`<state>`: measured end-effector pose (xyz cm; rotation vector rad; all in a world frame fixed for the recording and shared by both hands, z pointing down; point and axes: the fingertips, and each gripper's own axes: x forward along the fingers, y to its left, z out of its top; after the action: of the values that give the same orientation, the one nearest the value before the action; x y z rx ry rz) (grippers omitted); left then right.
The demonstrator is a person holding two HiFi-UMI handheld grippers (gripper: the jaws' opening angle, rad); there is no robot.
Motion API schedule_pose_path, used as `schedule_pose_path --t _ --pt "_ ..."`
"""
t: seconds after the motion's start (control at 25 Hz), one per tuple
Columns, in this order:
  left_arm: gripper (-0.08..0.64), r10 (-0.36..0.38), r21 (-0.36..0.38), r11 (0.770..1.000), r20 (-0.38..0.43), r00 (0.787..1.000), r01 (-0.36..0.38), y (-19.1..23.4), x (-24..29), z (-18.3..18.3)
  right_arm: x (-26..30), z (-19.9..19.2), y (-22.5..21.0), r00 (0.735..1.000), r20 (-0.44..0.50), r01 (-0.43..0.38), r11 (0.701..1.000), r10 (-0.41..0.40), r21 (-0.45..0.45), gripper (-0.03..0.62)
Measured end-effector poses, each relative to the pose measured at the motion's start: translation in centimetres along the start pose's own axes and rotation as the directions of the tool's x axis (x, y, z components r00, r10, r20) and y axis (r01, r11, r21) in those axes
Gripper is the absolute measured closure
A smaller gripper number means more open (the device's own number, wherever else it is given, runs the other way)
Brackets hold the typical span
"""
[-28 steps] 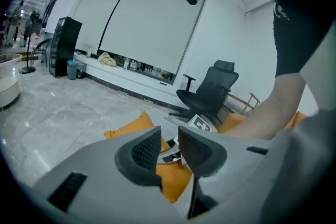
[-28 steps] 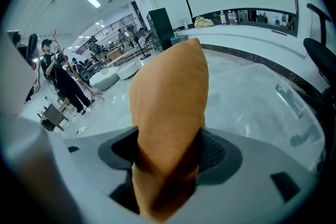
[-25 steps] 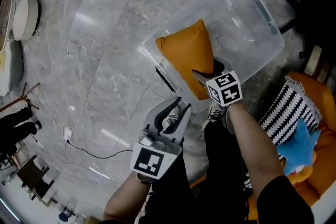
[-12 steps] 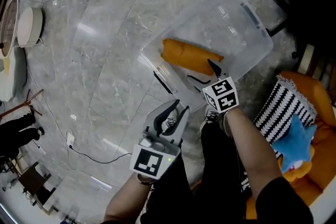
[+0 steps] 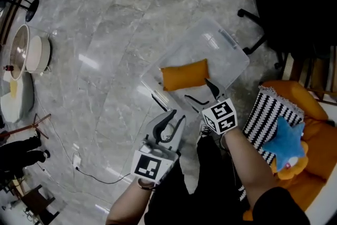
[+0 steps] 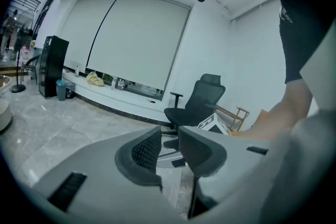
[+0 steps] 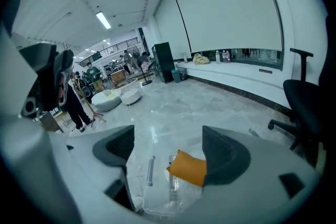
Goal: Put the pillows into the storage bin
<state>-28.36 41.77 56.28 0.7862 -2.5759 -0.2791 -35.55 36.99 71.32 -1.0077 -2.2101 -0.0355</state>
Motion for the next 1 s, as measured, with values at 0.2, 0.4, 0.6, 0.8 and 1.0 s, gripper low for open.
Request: schedule_pose_path --t 0.2,0.4,0.6,0.8,1.0 --pt "0.472 -0.049 0.035 0.998 0.037 0.998 0.048 -2.8 -1.2 5.5 -6.4 6.2 1.2 0.995 0.094 0.043 0.999 -0.043 0.002 0.198" --pt "0.472 -0.11 0.082 0.991 0.079 0.991 0.103 -5.5 -2.3 10.9 -13.0 13.3 0.9 0.965 0.227 0.129 0.991 -0.13 0.019 0.253" --pt "0.472 -0.145 0.119 0.984 0.131 0.981 0.129 -7.0 -3.5 15.6 -19.3 19.2 1.0 0.915 0.349 0.209 0.978 -0.203 0.021 0.304" --pt "0.472 -0.188 0.17 0.973 0.178 0.966 0.158 -8.6 -4.6 20.2 -25.1 23.6 1.5 0.858 0.44 0.28 0.959 -0.265 0.033 0.377" --pt "0.472 -0.247 0.238 0.951 0.206 0.947 0.197 -10.4 -5.2 24.1 -31.2 26.5 1.3 0.782 0.511 0.373 0.925 -0.356 0.073 0.589"
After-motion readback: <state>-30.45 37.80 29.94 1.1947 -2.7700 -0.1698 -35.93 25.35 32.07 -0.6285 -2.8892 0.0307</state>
